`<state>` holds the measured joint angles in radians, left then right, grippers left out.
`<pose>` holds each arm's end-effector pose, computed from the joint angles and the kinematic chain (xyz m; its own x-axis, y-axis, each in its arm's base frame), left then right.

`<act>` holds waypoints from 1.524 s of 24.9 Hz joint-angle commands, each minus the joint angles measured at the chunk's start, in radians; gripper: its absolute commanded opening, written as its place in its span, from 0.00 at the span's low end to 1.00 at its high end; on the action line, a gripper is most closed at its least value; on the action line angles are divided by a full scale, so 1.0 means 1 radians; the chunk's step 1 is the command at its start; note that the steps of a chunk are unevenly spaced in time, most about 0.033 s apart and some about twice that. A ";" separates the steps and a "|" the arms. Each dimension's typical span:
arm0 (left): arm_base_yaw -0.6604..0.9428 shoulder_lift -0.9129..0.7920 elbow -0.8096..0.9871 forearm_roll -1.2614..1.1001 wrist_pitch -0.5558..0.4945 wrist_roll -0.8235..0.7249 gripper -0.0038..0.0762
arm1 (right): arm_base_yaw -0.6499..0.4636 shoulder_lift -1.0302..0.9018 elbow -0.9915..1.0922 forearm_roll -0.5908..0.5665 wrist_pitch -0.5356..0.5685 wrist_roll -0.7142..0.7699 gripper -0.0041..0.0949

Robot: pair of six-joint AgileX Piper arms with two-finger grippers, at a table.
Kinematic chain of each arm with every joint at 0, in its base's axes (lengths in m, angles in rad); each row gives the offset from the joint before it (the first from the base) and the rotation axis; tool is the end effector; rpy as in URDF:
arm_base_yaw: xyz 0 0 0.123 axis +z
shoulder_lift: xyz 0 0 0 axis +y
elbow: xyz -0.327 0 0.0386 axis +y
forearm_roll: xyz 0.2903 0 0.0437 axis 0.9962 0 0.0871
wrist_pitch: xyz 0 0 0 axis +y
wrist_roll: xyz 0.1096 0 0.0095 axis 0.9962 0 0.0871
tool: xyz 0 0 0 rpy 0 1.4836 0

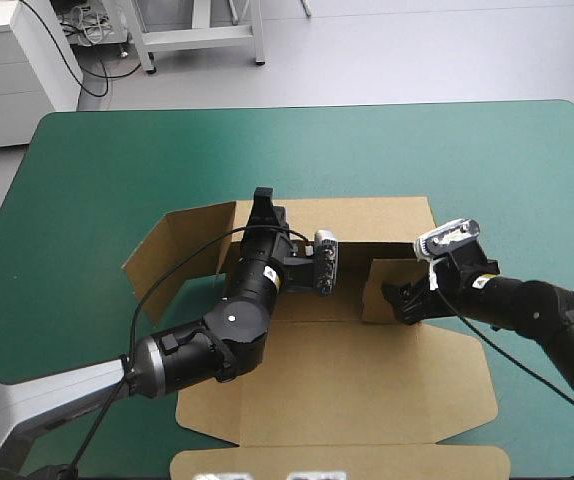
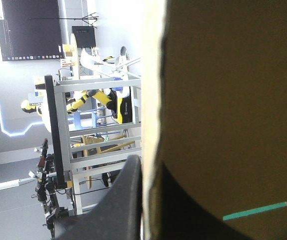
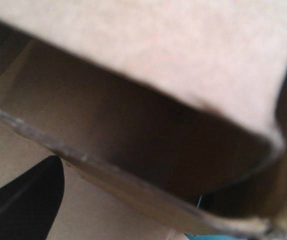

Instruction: Fold the box

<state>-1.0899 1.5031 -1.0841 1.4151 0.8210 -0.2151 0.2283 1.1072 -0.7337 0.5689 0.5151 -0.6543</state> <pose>0.2399 -0.2878 0.3375 0.1938 0.9790 -0.0641 0.3354 -0.0047 0.9421 0.2402 0.0858 0.2966 -0.5836 -0.2801 -0.7622 -0.5012 0.8628 0.0667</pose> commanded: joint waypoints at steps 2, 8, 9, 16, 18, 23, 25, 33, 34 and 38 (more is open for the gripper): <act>-0.007 -0.035 -0.030 0.062 0.016 -0.017 0.04 | 0.069 -0.077 0.061 -0.049 -0.234 0.079 0.87; -0.007 -0.035 -0.030 0.058 -0.005 -0.017 0.04 | 0.110 -0.079 0.103 -0.037 -0.373 0.088 0.66; -0.007 -0.035 -0.030 0.058 -0.009 -0.017 0.04 | 0.110 -0.072 0.103 -0.037 -0.380 0.088 0.49; -0.007 -0.035 -0.030 0.061 -0.010 -0.017 0.04 | 0.110 -0.053 0.103 -0.034 -0.437 0.070 0.02; -0.007 -0.035 -0.030 0.058 -0.011 -0.019 0.04 | 0.110 -0.053 0.103 -0.034 -0.439 0.070 0.02; -0.007 -0.035 -0.030 0.057 -0.014 -0.025 0.17 | 0.110 -0.053 0.103 -0.034 -0.439 0.070 0.02; -0.007 -0.035 -0.030 0.057 -0.029 -0.025 0.31 | 0.110 -0.053 0.103 -0.034 -0.439 0.070 0.02; -0.007 -0.035 -0.030 0.072 -0.036 -0.098 0.95 | 0.110 -0.053 0.103 -0.037 -0.447 0.069 0.02; -0.007 -0.035 -0.030 0.070 -0.031 -0.105 0.94 | 0.110 -0.053 0.103 -0.037 -0.447 0.069 0.02; -0.024 -0.035 -0.030 0.073 0.025 -0.107 0.94 | 0.110 -0.053 0.103 -0.037 -0.481 0.069 0.02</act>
<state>-1.0930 1.5031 -1.0841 1.4369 0.7831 -0.3009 0.3362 1.0675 -0.6018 0.5280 0.1258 -0.5755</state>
